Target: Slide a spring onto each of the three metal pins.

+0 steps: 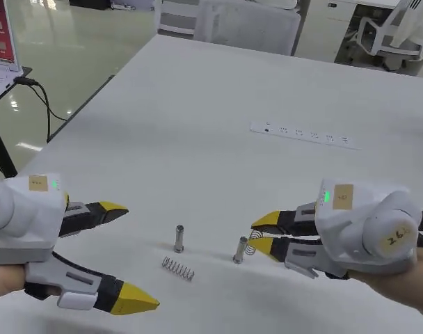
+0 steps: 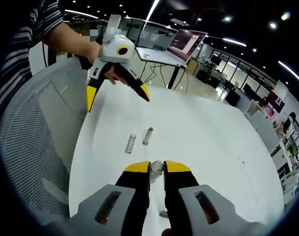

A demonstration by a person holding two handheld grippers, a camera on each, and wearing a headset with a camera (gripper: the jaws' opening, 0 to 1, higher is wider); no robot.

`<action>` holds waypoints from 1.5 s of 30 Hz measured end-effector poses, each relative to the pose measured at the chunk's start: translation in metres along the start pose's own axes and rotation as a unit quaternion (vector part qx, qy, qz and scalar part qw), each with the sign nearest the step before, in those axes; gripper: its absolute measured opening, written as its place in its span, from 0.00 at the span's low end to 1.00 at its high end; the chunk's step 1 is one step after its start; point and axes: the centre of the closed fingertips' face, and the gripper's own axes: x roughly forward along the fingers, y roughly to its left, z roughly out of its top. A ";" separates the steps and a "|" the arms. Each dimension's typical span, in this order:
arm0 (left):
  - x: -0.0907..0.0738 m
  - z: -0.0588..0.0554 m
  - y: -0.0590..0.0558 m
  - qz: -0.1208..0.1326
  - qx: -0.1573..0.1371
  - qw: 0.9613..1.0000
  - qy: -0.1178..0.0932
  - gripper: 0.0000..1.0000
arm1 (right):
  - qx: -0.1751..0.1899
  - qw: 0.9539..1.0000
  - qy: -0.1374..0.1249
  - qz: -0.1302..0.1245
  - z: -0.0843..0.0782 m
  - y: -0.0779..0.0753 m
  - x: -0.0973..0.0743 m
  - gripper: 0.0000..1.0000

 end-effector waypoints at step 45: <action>-0.005 -0.006 0.002 0.011 -0.009 1.000 0.004 0.98 | 0.022 0.998 0.052 0.017 -0.045 -0.001 0.049 0.08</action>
